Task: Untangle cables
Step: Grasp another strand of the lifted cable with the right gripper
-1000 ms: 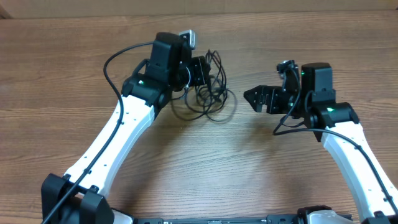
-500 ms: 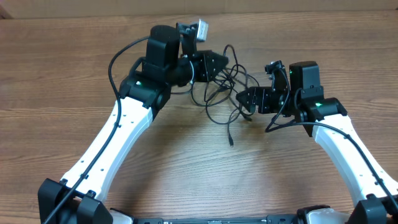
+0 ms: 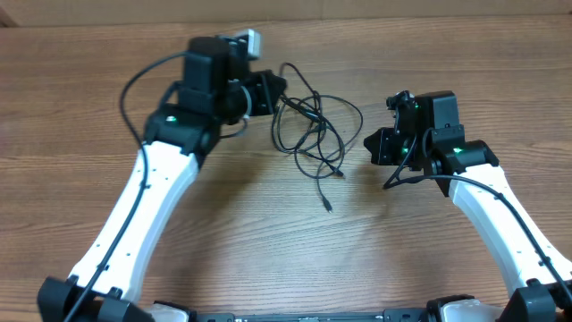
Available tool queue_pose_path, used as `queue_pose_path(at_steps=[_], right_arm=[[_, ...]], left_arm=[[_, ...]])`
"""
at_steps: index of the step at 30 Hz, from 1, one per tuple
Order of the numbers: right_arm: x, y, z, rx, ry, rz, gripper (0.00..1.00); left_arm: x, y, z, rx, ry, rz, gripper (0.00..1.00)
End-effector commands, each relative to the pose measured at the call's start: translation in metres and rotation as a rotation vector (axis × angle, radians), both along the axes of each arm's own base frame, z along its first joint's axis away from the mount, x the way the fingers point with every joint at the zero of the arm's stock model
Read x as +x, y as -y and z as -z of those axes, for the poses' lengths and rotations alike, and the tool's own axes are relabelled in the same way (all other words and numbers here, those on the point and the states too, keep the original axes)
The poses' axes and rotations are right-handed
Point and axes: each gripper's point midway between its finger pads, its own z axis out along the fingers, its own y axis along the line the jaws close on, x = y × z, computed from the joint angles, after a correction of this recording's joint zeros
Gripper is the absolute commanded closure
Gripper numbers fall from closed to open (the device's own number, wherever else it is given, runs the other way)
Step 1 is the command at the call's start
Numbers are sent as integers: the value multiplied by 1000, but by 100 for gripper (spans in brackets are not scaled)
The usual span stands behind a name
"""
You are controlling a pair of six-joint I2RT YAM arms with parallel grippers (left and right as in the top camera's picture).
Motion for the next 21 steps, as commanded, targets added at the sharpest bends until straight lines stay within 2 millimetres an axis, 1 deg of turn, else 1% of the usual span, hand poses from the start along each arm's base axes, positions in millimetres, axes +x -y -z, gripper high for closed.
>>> queue_pose_path(at_steps=[1, 2, 4, 5, 7, 10, 11, 14, 18, 21], right_arm=[[8, -14, -18, 83, 38, -25, 59], [8, -22, -24, 122, 50, -54, 51], [7, -35, -36, 199, 79, -113, 42], [7, -41, -43, 234, 96, -142, 38], [9, -46, -49, 259, 120, -165, 34], [13, -47, -53, 260, 149, -168, 30], [15, -47, -55, 261, 159, -169, 29], [21, -46, -56, 249, 185, -159, 28], [27, -48, -52, 254, 190, -161, 28], [29, -52, -41, 251, 169, -169, 29]], left_arm=[[-10, -4, -39, -31, 93, 36, 96], [-13, -1, -41, -43, 92, 56, 96], [-21, 9, -44, -71, 88, 113, 96], [-25, 15, -45, -82, 86, 139, 96], [-34, 27, -49, -93, 108, 212, 96], [-46, 42, -55, -85, 174, 327, 96], [-49, 44, -55, -77, 185, 342, 97], [-54, 49, -52, -57, 194, 374, 96], [-65, 54, -39, 3, 189, 427, 96], [-69, 53, -26, 58, 165, 424, 96]])
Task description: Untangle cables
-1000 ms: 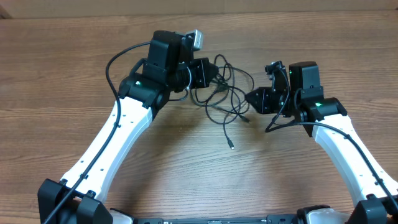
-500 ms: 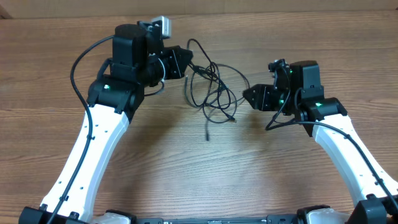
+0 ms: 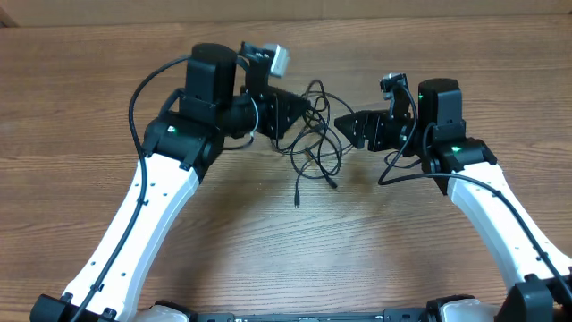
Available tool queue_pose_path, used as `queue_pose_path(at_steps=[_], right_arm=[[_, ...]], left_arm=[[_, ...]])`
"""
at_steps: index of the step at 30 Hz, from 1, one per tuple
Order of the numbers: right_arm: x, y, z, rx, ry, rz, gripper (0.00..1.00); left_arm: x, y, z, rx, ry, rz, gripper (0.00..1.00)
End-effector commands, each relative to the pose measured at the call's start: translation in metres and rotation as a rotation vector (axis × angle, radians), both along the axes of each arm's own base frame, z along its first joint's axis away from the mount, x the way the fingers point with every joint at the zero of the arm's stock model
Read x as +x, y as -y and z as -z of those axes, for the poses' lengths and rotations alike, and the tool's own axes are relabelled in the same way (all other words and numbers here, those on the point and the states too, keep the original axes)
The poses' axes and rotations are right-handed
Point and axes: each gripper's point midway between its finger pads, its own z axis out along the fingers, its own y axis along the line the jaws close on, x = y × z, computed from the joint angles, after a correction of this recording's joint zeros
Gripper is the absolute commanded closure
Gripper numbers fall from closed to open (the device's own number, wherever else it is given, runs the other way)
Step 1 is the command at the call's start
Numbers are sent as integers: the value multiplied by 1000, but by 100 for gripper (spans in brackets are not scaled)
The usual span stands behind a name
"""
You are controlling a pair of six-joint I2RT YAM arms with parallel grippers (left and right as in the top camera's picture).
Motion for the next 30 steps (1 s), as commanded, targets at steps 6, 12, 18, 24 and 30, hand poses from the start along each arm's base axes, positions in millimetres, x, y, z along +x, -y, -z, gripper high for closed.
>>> queue_pose_path(at_steps=[6, 12, 18, 24, 30], right_arm=[[7, -23, 22, 2, -35, -53, 30], [17, -31, 45, -36, -56, -22, 38], [31, -27, 70, -72, -111, 96, 59], [41, -11, 76, -121, -111, 196, 96], [43, 43, 72, -234, -157, 359, 96]], left_arm=[[-11, 4, -6, 71, 90, 54, 96], [-12, 3, -8, 70, 94, 54, 96], [-11, 0, -5, 92, 94, 43, 96], [1, -31, 24, 269, 45, -116, 96], [19, -91, 48, 529, 28, -387, 96]])
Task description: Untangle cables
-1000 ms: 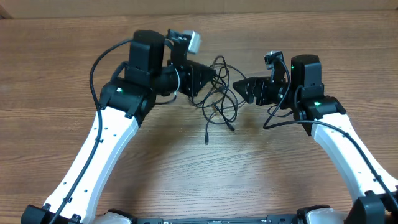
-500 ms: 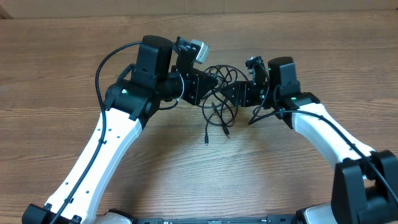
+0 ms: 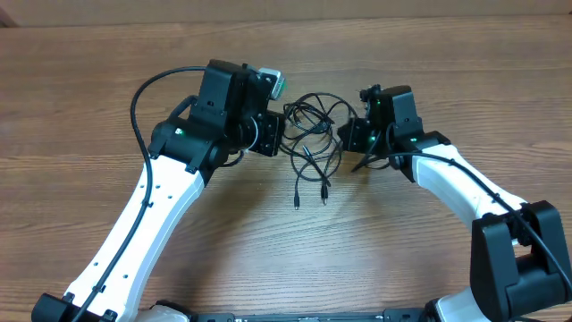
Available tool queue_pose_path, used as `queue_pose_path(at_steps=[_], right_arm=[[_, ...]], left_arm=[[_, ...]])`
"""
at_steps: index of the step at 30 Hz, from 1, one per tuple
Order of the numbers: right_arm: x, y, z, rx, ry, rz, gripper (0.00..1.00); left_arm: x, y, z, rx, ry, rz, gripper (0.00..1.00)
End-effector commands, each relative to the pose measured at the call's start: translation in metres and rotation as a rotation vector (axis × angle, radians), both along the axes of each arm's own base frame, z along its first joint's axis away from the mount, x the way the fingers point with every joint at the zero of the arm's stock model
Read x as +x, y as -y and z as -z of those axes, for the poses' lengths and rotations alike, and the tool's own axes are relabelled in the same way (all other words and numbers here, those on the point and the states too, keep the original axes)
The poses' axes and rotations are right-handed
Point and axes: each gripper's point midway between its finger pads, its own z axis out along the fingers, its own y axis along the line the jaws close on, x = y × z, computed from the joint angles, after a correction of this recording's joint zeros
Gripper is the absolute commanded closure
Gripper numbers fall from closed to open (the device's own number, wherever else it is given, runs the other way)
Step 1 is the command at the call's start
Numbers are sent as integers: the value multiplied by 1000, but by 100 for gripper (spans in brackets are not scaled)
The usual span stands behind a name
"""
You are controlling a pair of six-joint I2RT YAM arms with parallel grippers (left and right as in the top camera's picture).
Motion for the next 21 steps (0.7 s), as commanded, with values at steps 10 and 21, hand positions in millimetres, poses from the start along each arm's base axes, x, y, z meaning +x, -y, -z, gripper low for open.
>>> queue_pose_path(at_steps=[10, 21], right_arm=[[23, 157, -147, -292, 131, 386, 96], [20, 199, -281, -285, 358, 530, 96]], left_arm=[[62, -150, -38, 286, 223, -572, 96], [77, -224, -118, 174, 363, -845, 96]])
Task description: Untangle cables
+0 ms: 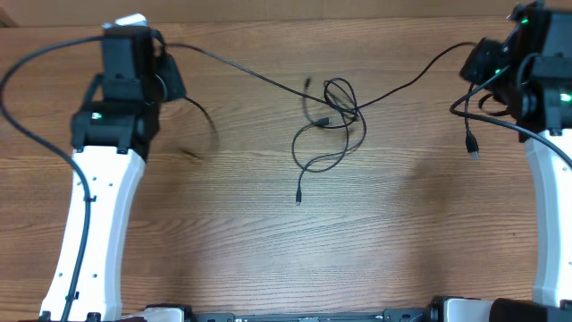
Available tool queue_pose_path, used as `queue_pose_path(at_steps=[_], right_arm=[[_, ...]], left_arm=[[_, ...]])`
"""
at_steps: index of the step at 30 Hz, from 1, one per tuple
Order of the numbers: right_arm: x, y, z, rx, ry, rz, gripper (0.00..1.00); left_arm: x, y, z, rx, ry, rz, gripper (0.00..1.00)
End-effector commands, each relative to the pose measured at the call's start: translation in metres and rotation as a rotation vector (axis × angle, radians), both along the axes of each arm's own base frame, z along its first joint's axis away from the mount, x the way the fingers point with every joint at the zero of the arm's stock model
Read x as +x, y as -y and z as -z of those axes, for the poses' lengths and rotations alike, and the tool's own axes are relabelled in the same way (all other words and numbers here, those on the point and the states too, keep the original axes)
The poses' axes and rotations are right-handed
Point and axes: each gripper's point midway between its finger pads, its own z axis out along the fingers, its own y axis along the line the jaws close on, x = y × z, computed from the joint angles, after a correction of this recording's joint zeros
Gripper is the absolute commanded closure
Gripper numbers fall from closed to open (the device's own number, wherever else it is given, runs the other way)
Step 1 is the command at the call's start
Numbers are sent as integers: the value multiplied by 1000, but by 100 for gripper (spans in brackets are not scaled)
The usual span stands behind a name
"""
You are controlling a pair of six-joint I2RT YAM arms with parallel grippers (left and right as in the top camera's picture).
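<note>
Thin black cables run across the wooden table in the overhead view, with a knotted tangle (338, 105) at the centre. One strand (241, 67) stretches from the tangle to my left gripper (170, 76) at the far left, which is shut on it. Another strand (411, 76) rises from the tangle to my right gripper (474, 63) at the far right, also shut on it. A short end with a plug (471, 148) hangs below the right gripper. A loose loop hangs down from the tangle and ends in a plug (298, 198).
The wooden table (268, 259) fills the view, its back edge along the top. A black loop (207, 125) curves beside the left arm. Both white arms stand along the left and right sides.
Both grippers were close together at the tangle in the middle. Now they are far apart at the left and right edges, each with a strand stretched out from a smaller knot.
At first the left gripper was at the tangle's left side and the right gripper stood apart to the right. Both then closed in on the bundle until they flanked it. Now they are wide apart, and the bundle is drawn into two long strands with a central knot.
</note>
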Motion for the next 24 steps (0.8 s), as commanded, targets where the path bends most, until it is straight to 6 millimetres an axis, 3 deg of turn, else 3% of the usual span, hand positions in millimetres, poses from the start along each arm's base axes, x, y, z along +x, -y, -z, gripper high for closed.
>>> queue_pose_path(at_steps=[1, 5, 8, 11, 13, 14, 19, 22, 24], right_arm=[[-5, 7, -43, -37, 100, 29, 96], [-7, 16, -54, -68, 126, 73, 96], [-6, 1, -52, -13, 123, 8, 96], [-7, -50, -56, 91, 146, -287, 96], [-18, -98, -73, 183, 217, -583, 96], [-22, -110, -81, 220, 246, -655, 96], [-38, -143, -115, 317, 376, -890, 96], [-51, -156, -131, 355, 440, -1013, 96], [-56, -161, -141, 390, 467, -1059, 96]], left_arm=[[-3, -17, -45, -15, 115, -75, 96], [-5, -28, -54, -35, 148, -161, 96], [-3, -18, -51, -79, 142, -126, 96], [-2, 4, -45, -150, 115, -24, 96], [-2, 22, -39, -212, 85, 62, 96], [-3, 29, -37, -233, 73, 90, 94], [-9, 44, -24, -288, 12, 156, 54], [-10, 56, -19, -319, -17, 203, 39], [-10, 68, -15, -338, -33, 248, 34]])
